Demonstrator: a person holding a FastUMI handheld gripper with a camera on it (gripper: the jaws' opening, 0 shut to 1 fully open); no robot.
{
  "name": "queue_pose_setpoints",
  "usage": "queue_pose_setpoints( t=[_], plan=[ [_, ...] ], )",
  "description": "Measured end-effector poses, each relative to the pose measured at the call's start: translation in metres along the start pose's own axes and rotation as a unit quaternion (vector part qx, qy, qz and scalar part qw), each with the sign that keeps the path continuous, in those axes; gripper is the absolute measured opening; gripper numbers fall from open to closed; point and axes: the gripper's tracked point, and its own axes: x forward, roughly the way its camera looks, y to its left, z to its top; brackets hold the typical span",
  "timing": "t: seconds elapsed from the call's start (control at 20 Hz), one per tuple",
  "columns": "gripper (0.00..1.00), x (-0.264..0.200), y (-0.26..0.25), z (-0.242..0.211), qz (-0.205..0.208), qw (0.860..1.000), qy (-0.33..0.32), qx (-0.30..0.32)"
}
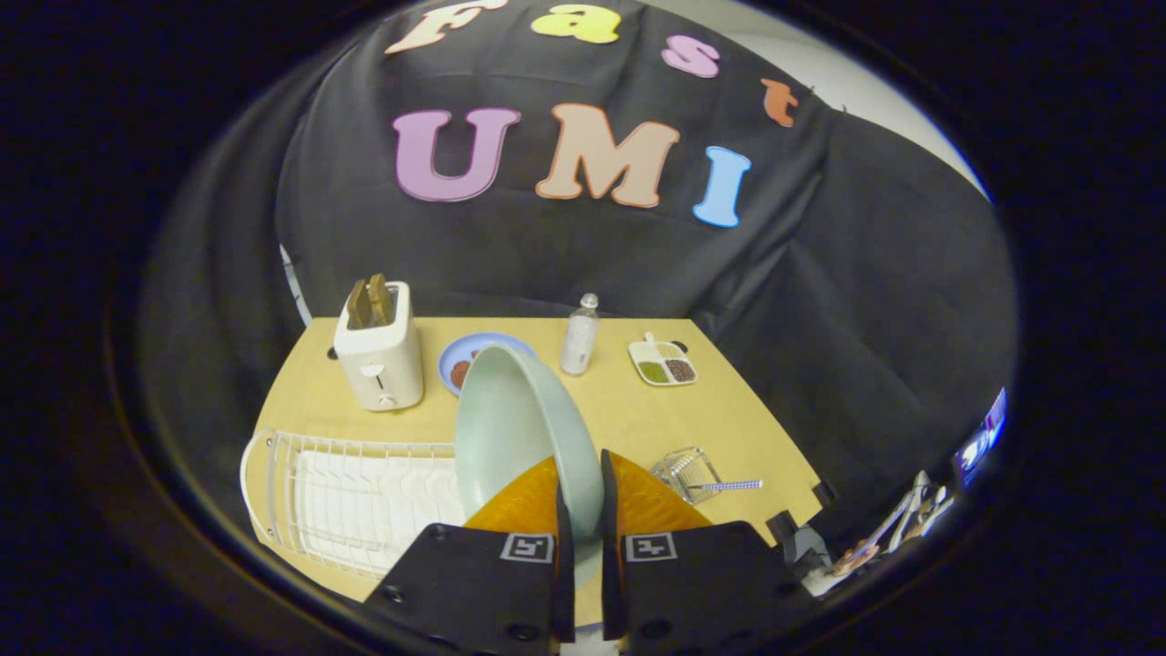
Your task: Take the plate from the dish rack, then take the spoon from the basket and place it into the plate.
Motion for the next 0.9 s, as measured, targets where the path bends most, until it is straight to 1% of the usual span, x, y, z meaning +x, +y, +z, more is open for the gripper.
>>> queue_pose_setpoints(
  t=[0.15,0.3,0.45,0.65,0.75,0.85,0.9],
  plan=[
    [0.14,-0.010,-0.050,-0.014,-0.022,0.996,-0.021,0.079],
    [0.14,-0.009,-0.092,-0.044,-0.036,0.987,-0.029,0.157],
    [0.14,-0.003,-0.126,-0.079,-0.048,0.975,-0.024,0.215],
    [0.14,0.014,-0.148,-0.133,-0.052,0.957,0.002,0.287],
    [0.14,0.024,-0.153,-0.164,-0.054,0.947,0.026,0.315],
    [0.14,0.033,-0.159,-0.197,-0.059,0.935,0.055,0.346],
    [0.14,0.040,-0.159,-0.210,-0.057,0.926,0.068,0.366]
  ],
)
